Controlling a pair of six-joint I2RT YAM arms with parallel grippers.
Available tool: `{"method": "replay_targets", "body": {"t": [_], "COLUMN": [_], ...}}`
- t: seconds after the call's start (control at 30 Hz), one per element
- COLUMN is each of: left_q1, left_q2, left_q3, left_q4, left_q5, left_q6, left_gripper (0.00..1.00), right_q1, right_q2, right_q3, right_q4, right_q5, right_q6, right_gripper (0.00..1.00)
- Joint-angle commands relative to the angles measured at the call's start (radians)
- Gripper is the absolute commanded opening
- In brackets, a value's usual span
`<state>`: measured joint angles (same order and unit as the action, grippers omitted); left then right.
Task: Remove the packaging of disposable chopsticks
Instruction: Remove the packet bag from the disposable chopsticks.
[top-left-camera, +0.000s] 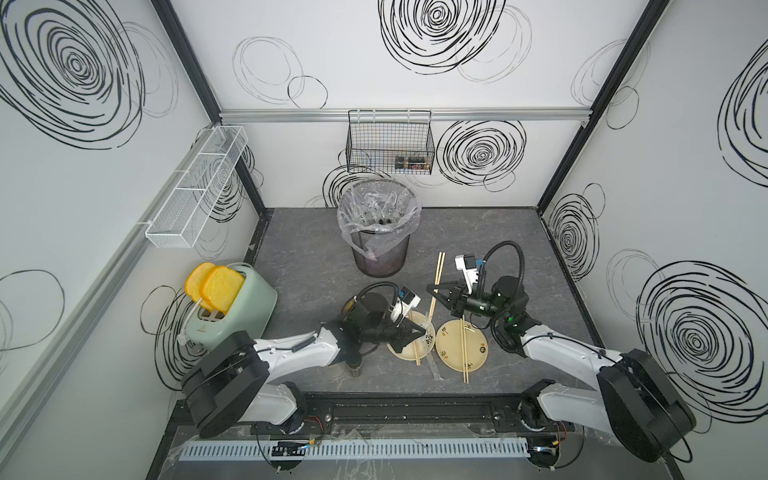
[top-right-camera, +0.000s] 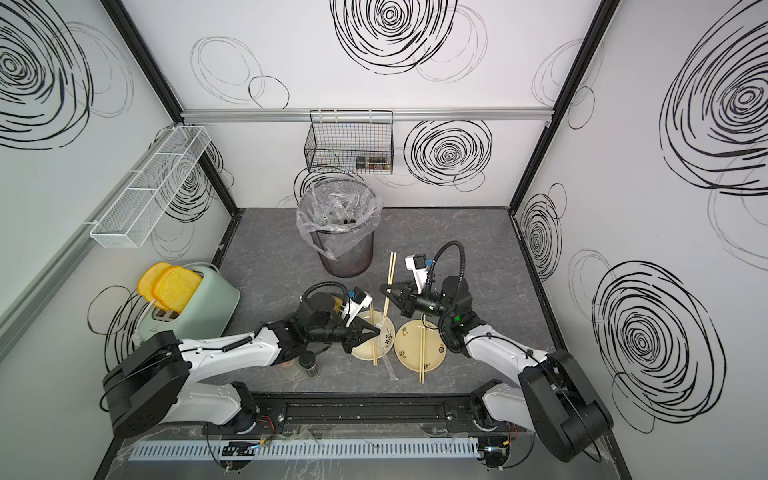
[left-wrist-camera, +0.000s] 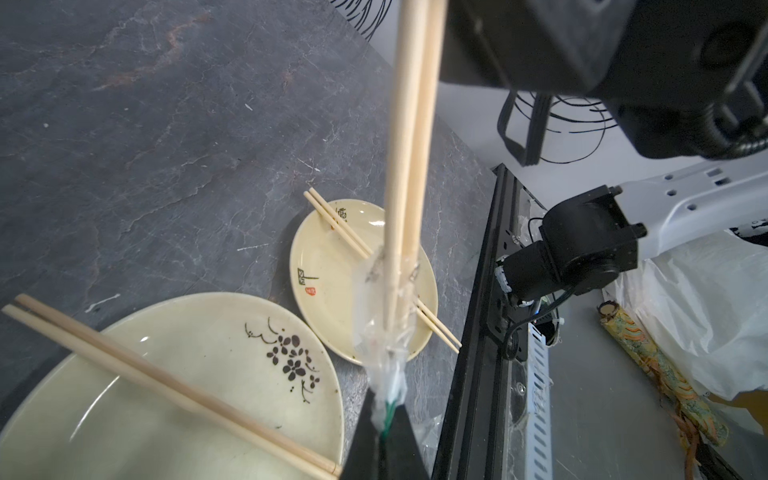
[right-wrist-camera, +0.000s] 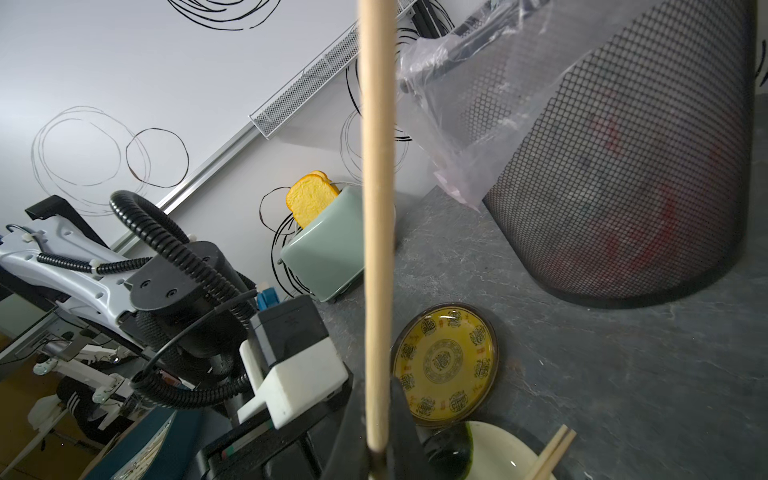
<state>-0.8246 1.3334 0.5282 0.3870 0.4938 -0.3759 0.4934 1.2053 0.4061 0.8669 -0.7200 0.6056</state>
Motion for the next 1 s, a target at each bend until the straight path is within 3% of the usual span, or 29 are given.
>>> {"method": "replay_targets", "body": {"t": [0.0,0.27,0.57,0.73,0.97], "left_q1": [0.002,0.026,0.222,0.388,0.491], "left_q2": [-0.046,-0.202,-0.375,-0.300,-0.060], "left_q3": [-0.028,0.011,0.299,0.582,0.919], "left_q4": [-0.035,-0.194,-0.472,-0.540,-0.511], "left_q5": [-0.024,-0.074,-0.063,-0.037,-0.095], "left_q6": [0.020,0.061,0.205,0.309,0.436], "left_gripper": [0.00,0.00,0.00,0.00,0.00], "right_q1": [-0.010,-0.010,0.038,0.128,0.170], "right_q2": [-0.027,0.006,0.069,0.083,0.151], "right_q3": [-0.019,-0.030,-0.015,0.018,0.042], "right_q4": [0.035,0.026,0.018,-0.045,-0.022], "right_q5": [0.030,0.099,0.141,0.205,0.185], "right_q6": [0.000,-0.013,-0.052,-0.135,-0.133], "right_gripper": [0.00,0.00,0.00,0.00,0.00]}}
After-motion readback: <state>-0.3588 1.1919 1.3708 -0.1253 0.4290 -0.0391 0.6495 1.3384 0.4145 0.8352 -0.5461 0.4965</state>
